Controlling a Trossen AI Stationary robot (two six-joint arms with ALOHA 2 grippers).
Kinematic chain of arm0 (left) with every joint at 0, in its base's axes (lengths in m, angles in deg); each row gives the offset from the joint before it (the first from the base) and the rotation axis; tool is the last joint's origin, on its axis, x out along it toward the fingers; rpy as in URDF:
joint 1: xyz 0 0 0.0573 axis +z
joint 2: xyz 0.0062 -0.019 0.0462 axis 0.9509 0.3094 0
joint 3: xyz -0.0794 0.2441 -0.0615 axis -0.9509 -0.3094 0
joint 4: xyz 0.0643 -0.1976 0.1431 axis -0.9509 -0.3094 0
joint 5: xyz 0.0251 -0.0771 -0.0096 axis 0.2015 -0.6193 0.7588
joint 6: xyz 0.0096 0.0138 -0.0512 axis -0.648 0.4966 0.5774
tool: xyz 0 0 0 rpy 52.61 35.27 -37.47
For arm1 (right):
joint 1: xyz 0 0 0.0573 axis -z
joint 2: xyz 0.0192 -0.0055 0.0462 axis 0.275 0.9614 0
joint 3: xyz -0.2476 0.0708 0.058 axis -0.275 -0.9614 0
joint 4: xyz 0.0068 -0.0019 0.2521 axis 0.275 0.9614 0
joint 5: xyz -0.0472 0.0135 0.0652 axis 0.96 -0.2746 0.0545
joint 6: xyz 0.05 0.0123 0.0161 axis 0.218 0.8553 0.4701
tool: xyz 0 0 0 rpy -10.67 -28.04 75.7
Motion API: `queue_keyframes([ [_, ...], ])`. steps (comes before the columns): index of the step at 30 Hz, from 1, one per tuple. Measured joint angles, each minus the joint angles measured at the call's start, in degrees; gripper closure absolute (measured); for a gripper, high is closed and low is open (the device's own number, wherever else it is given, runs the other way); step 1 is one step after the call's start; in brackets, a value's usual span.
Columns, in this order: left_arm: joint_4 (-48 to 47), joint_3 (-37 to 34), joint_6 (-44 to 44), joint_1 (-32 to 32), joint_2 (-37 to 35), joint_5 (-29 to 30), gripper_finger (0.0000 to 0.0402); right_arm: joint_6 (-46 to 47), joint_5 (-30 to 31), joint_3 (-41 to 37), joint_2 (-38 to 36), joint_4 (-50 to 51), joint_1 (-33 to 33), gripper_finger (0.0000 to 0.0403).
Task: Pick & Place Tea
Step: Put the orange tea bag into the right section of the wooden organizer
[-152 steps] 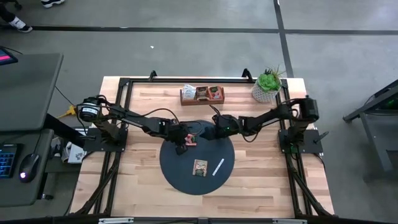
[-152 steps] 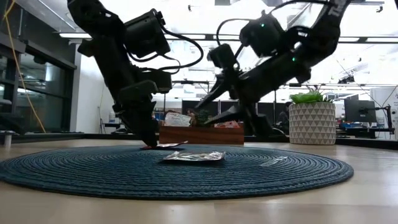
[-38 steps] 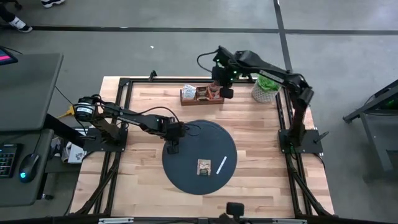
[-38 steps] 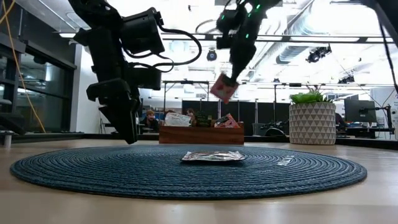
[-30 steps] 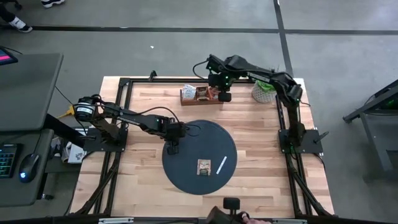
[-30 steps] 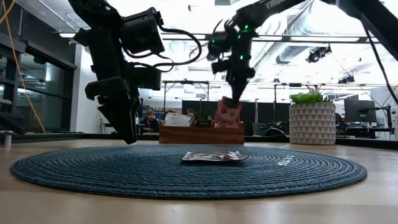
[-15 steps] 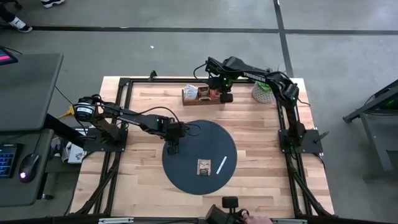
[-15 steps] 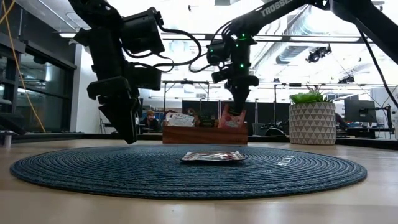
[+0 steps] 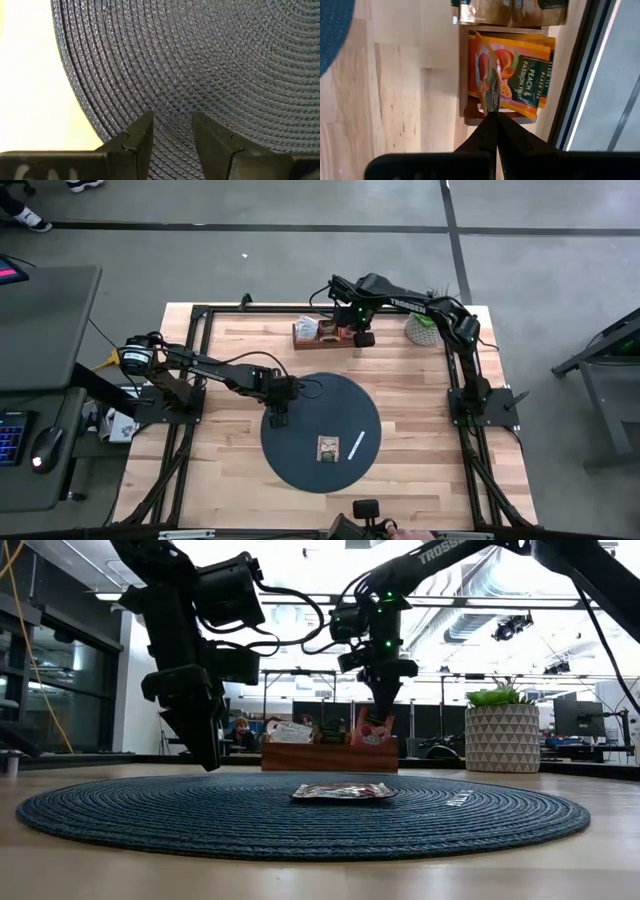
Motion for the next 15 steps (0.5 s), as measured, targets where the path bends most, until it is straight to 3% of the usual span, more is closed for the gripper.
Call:
queue_keyframes([
  [8, -0.02, 0.0, 0.0, 0.0, 0.0, 0.0, 0.027, 2.17, 2.01, 0.0, 0.0, -0.07, 0.03, 0.0399],
  [15, -0.02, 0.0, 0.0, 0.0, 0.0, -0.02, 0.027, 3.03, 2.99, 0.0, -0.02, 0.55, -0.01, 0.0347],
])
